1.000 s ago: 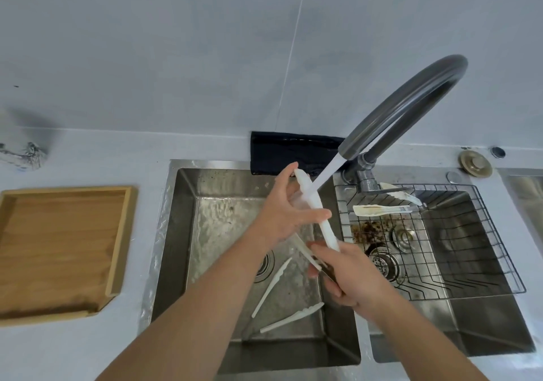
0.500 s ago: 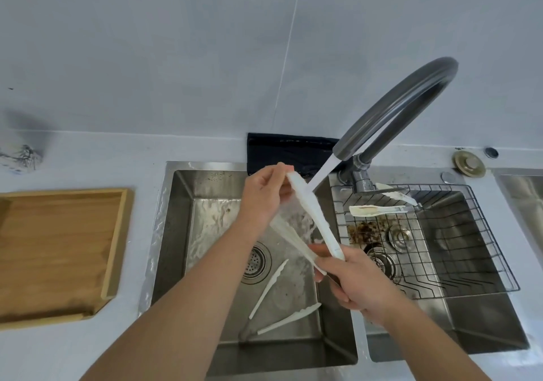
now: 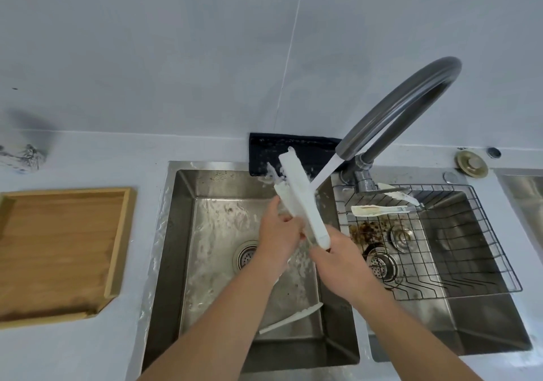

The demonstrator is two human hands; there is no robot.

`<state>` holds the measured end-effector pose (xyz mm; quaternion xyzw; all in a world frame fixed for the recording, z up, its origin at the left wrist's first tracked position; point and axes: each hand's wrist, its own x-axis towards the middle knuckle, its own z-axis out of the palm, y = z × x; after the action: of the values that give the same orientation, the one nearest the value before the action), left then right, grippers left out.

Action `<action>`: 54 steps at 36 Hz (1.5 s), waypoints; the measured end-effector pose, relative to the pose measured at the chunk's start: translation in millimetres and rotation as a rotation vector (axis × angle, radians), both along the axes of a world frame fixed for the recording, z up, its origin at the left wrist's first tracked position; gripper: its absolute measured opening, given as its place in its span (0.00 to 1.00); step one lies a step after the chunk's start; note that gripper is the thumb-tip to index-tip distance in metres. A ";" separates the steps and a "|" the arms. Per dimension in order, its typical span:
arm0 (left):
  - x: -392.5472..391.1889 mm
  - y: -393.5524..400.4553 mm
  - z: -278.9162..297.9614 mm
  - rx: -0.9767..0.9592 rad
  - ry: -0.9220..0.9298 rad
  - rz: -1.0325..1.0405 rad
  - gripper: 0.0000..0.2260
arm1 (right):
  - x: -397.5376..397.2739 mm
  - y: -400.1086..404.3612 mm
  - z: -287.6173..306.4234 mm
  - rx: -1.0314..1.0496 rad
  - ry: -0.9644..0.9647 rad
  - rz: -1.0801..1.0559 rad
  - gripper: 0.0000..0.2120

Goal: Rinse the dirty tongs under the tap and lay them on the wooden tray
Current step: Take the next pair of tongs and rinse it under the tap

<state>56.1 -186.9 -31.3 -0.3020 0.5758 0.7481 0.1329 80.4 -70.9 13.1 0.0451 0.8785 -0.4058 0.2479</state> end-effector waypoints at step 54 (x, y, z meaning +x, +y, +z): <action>-26.1 11.8 -1.9 -0.437 -0.092 0.033 0.12 | 15.9 -2.6 1.3 0.038 0.061 -0.041 0.06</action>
<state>30.0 -175.0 -33.2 -0.3667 0.7126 0.5929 0.0782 96.4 -73.6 14.5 0.0557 0.8920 -0.3953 0.2119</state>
